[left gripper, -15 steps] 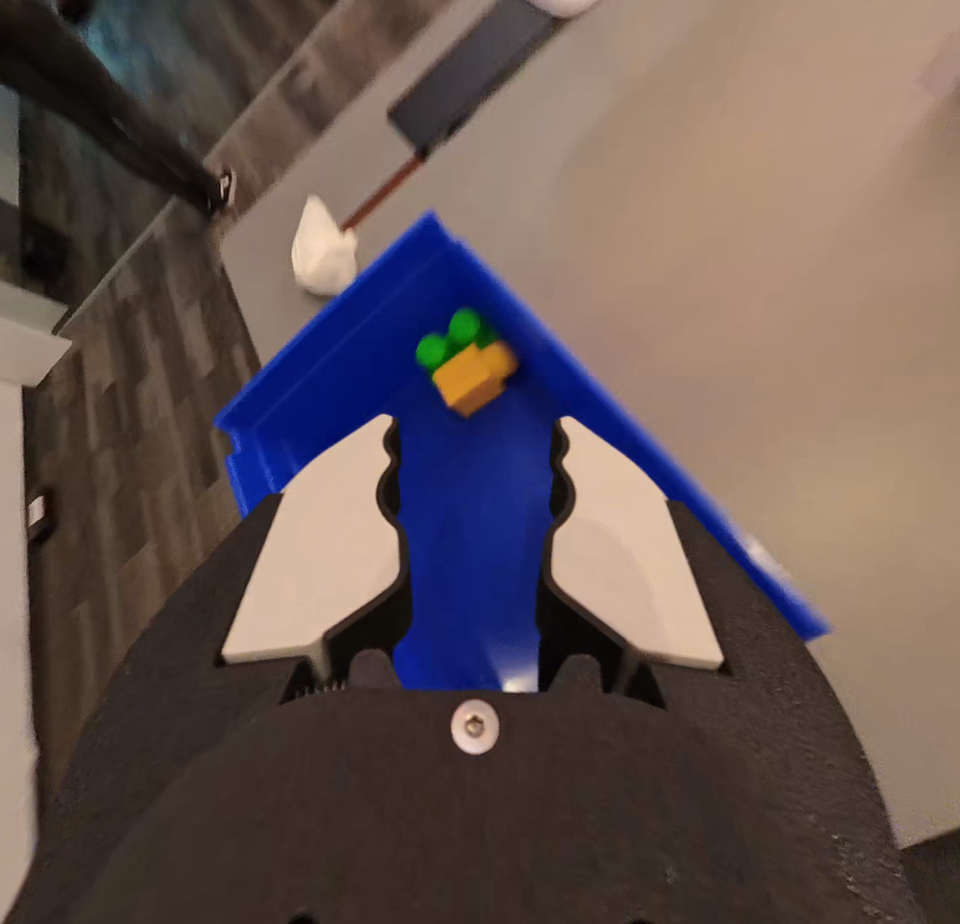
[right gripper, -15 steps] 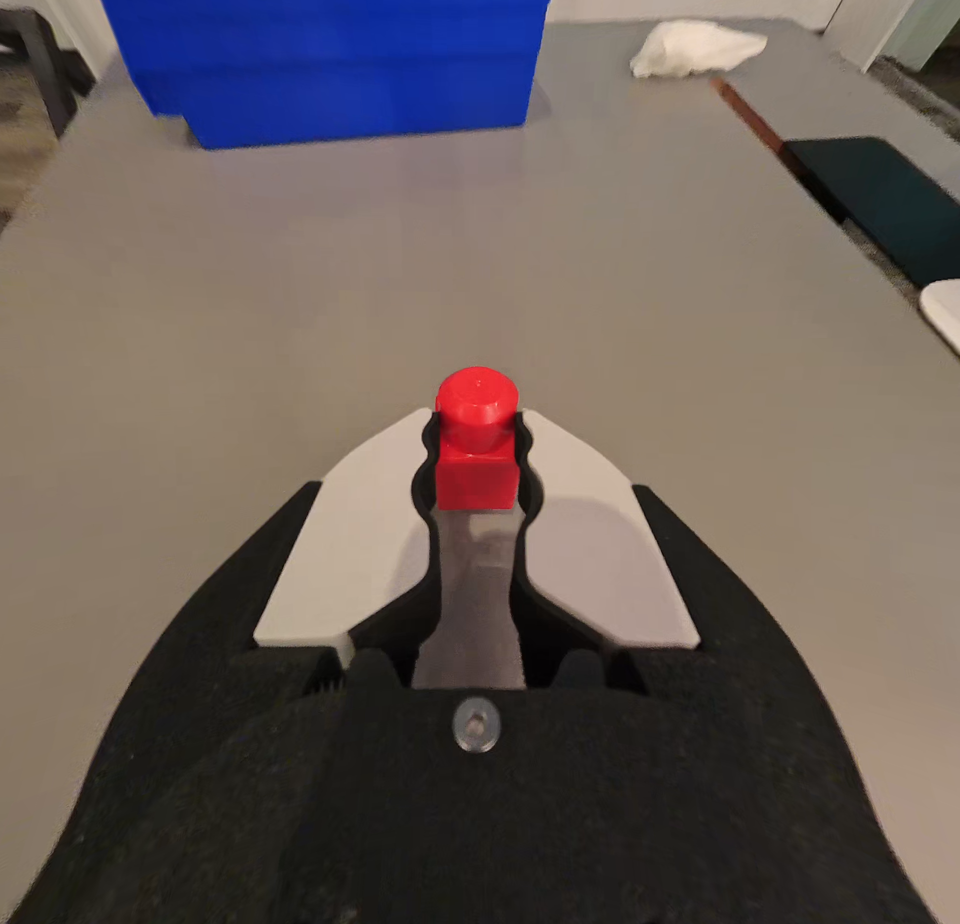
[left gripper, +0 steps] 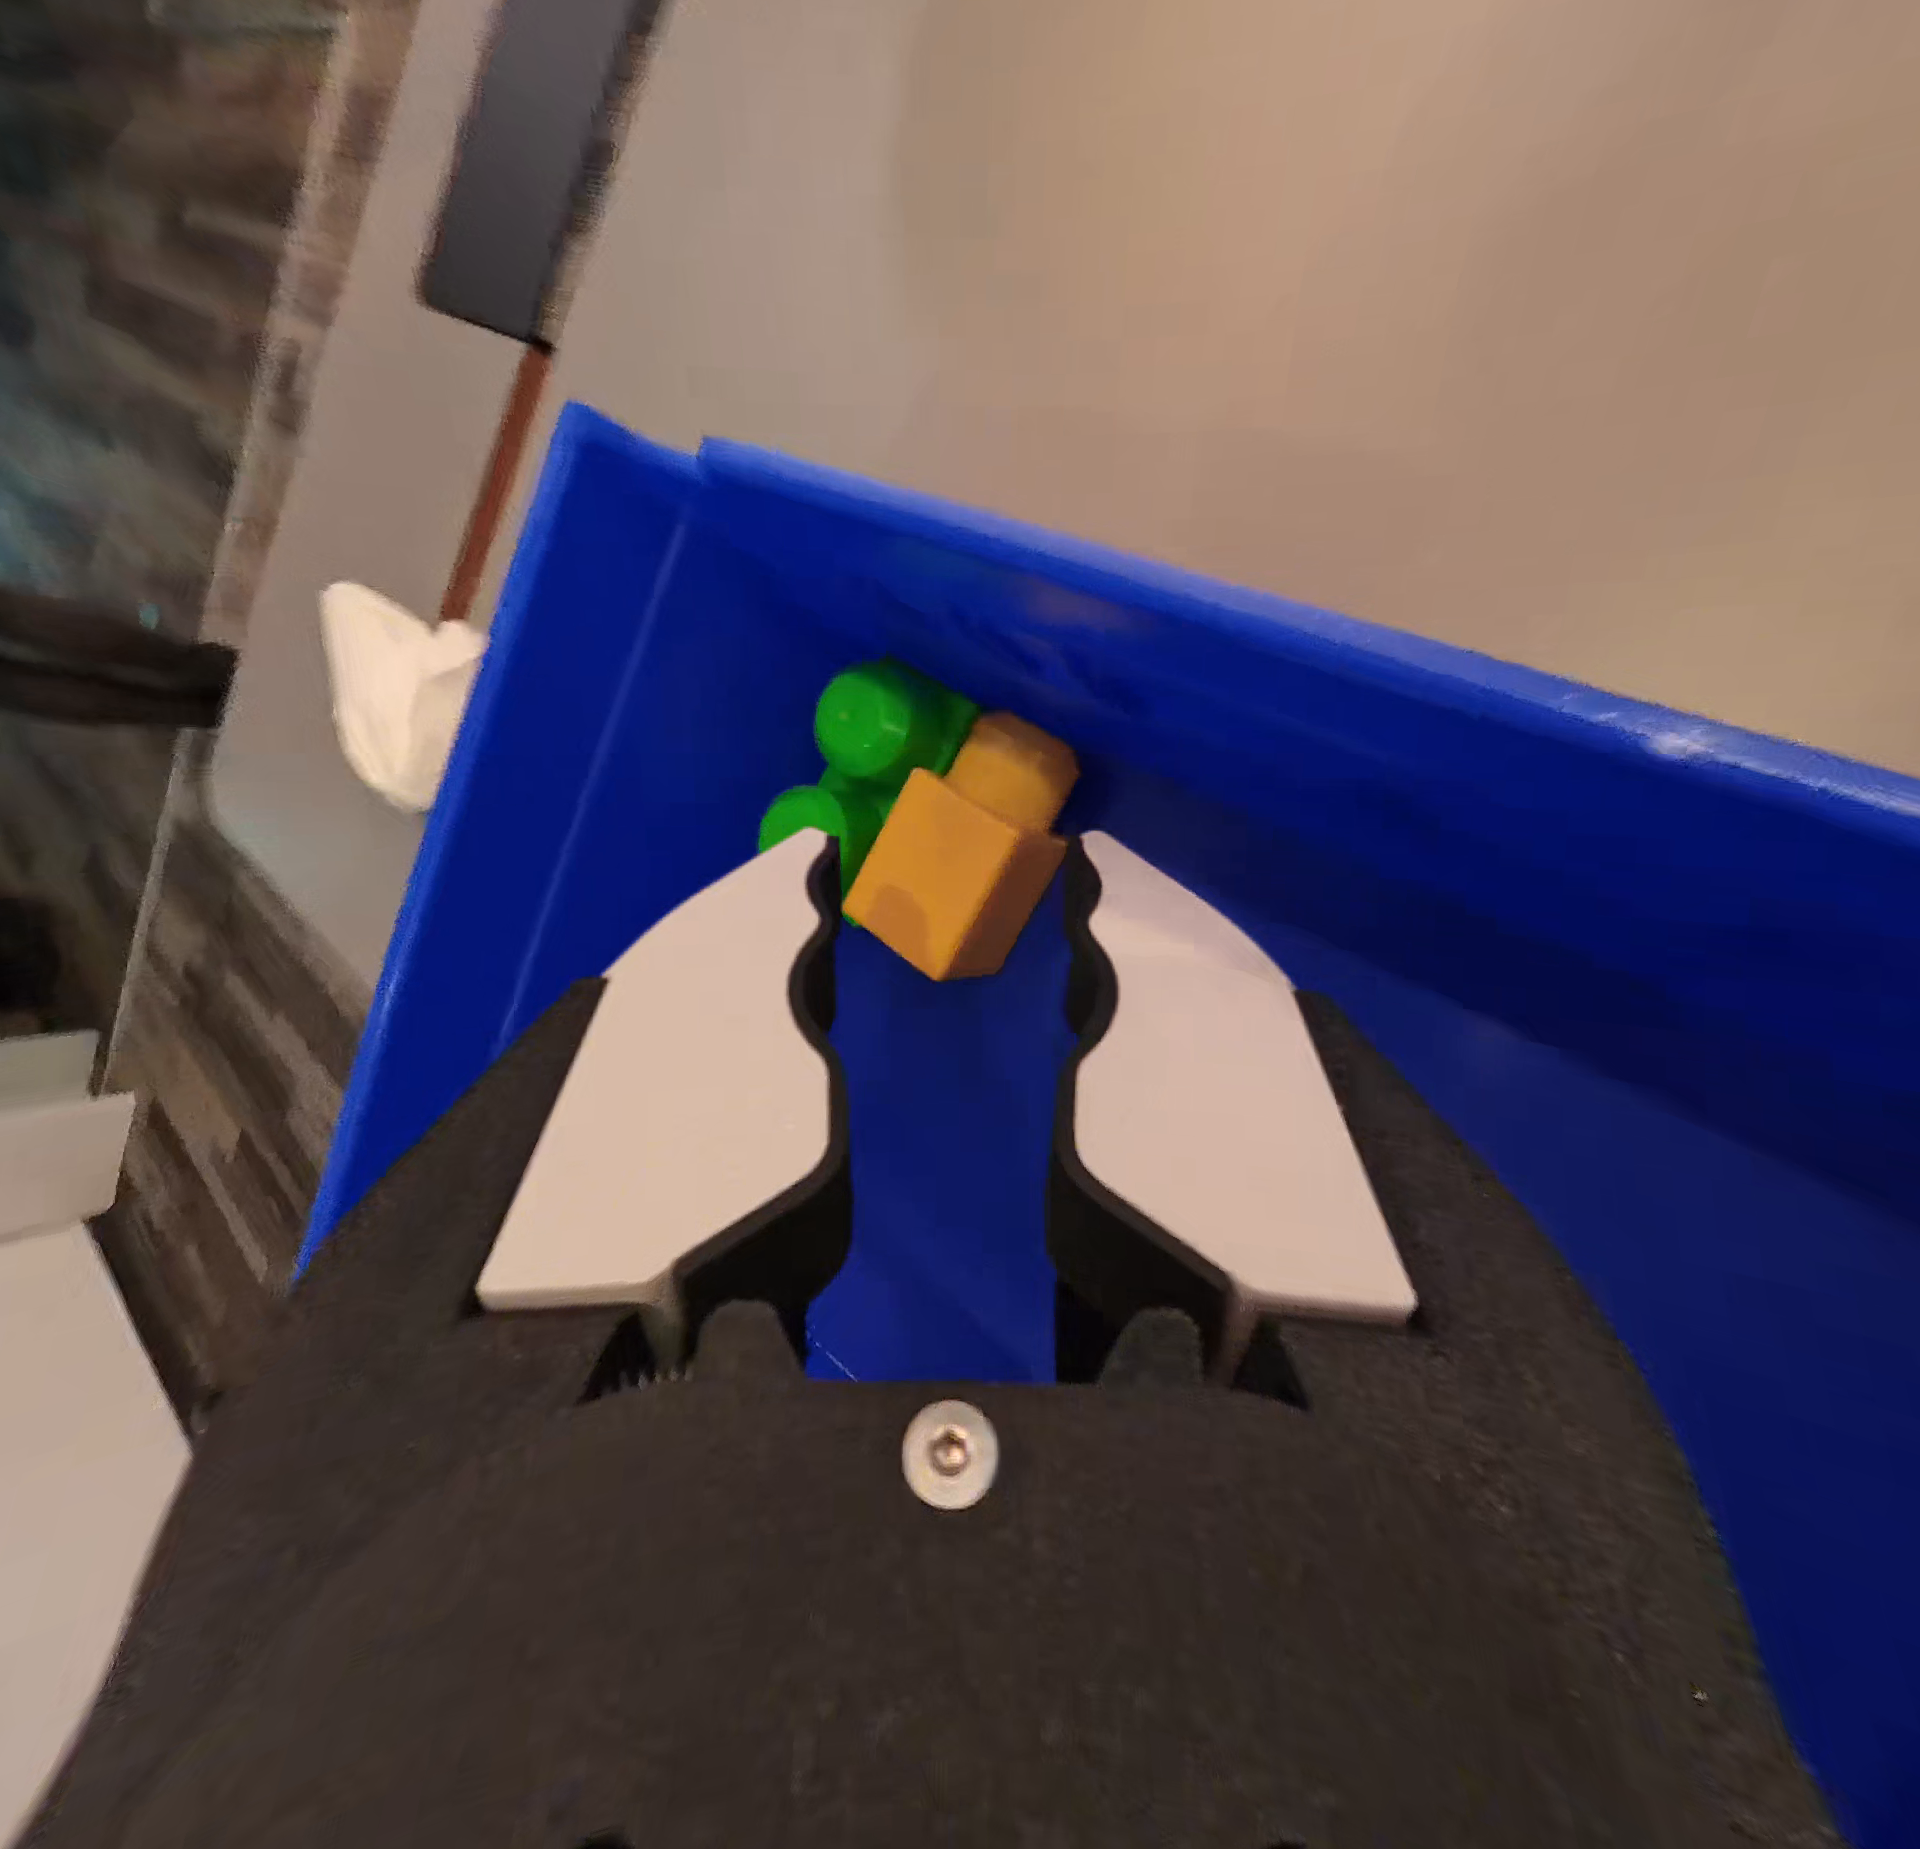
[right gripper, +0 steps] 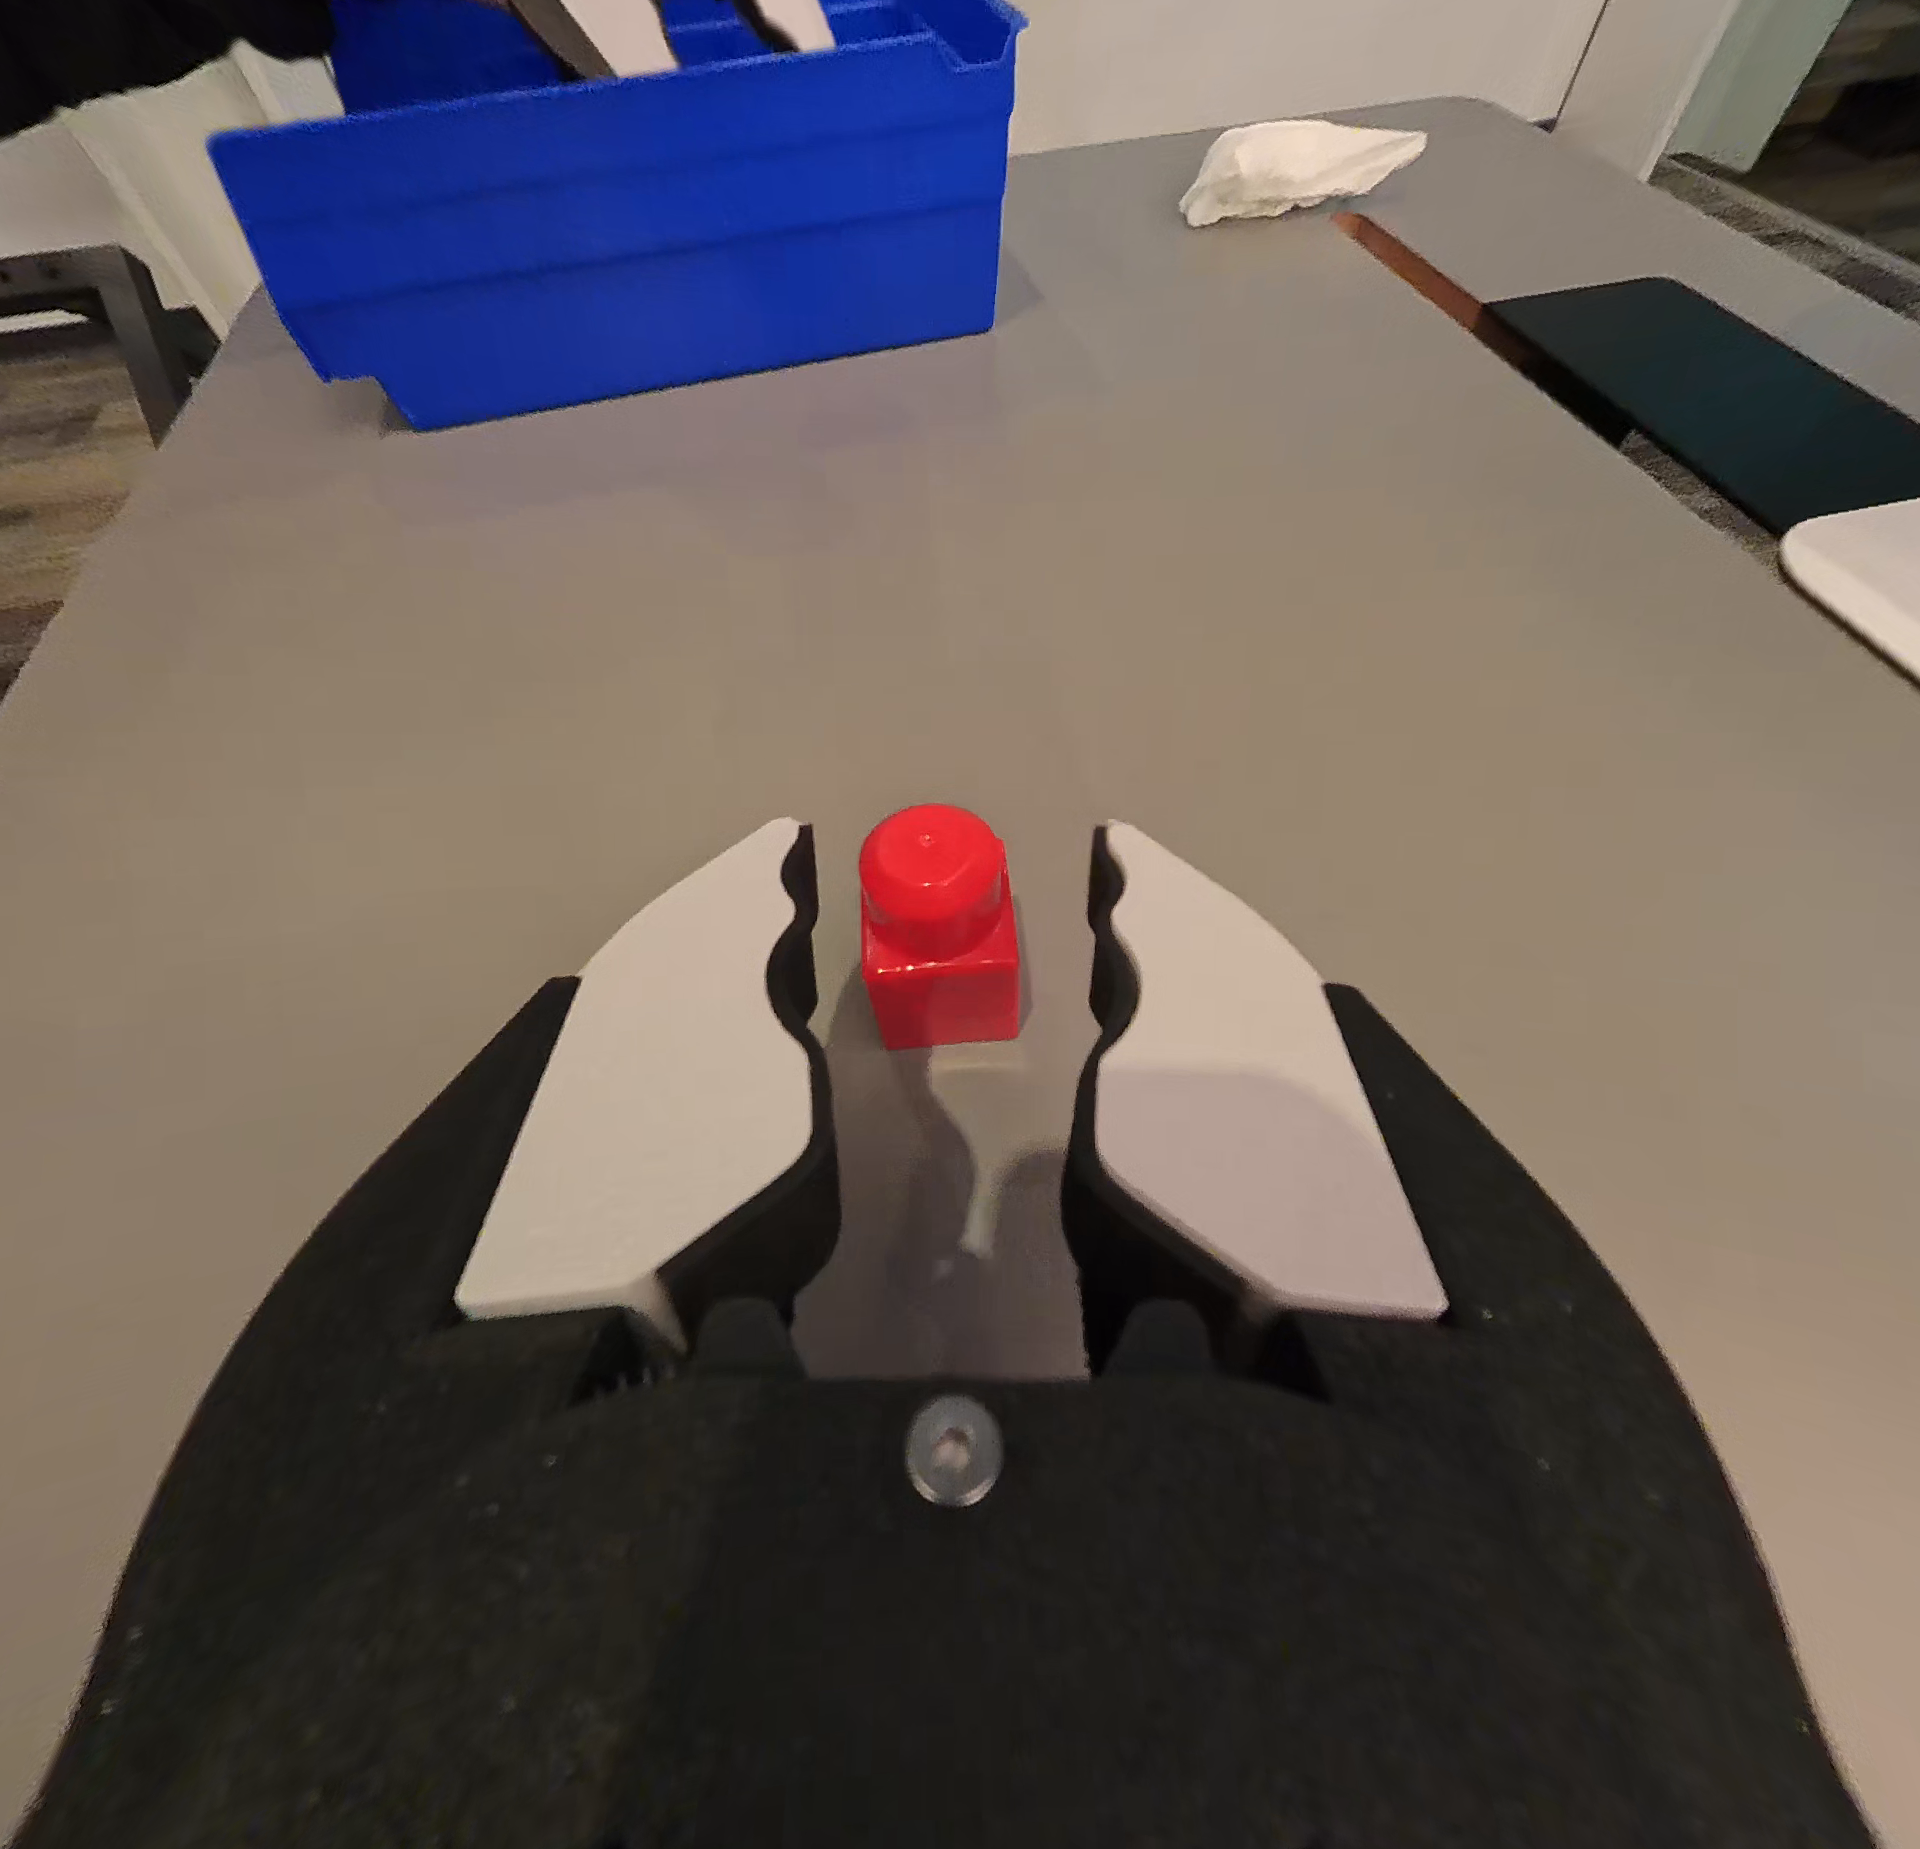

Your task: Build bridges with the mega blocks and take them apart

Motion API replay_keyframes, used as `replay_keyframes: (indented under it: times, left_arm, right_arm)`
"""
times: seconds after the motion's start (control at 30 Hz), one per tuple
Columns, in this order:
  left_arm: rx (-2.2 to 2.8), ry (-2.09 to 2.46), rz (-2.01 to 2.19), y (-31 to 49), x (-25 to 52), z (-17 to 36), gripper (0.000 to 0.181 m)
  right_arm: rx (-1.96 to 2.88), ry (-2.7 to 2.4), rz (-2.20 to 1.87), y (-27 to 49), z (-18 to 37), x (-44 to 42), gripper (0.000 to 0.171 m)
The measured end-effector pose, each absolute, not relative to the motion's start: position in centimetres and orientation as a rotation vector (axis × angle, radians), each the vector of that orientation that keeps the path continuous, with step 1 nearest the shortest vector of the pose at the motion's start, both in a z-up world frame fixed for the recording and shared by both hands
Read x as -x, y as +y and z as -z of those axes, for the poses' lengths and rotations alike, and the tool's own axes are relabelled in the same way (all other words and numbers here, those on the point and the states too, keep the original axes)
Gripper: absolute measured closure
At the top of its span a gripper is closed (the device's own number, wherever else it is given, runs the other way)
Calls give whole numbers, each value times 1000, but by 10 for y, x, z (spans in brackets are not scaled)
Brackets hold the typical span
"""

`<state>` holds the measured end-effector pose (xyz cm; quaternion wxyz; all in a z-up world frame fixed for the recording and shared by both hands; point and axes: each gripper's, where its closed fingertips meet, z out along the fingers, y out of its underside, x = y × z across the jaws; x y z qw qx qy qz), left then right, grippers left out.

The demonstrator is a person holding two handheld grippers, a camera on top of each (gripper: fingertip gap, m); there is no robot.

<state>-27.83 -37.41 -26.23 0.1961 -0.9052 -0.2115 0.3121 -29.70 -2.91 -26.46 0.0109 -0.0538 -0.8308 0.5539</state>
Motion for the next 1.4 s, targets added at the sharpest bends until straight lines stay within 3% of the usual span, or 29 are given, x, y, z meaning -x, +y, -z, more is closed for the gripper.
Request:
replay_keyframes:
  times: [0.3, 0.73, 0.87, 1.0, 1.17, 1.4]
  left_arm:
    - [2808, -293, -655, -383, 286, 290, 135]
    - [2823, -391, -593, -385, 282, 301, 142]
    - [2693, -522, -823, -399, 273, 262, 142]
    - [2319, -648, -1015, -388, 253, 169, 142]
    - [1952, -498, -952, -272, 208, 77, 143]
    - [1701, -310, -667, -130, 168, 58, 143]
  right_arm:
    - [252, -2568, -1821, -8, 241, 279, 123]
    - [253, -2585, -1891, -8, 231, 263, 125]
    - [180, -2548, -1931, -16, 214, 258, 126]
    - [77, -2456, -2008, -44, 172, 250, 126]
    - [-243, -2276, -2083, -109, 102, 209, 118]
    - [-439, -1996, -2196, -119, 48, 161, 122]
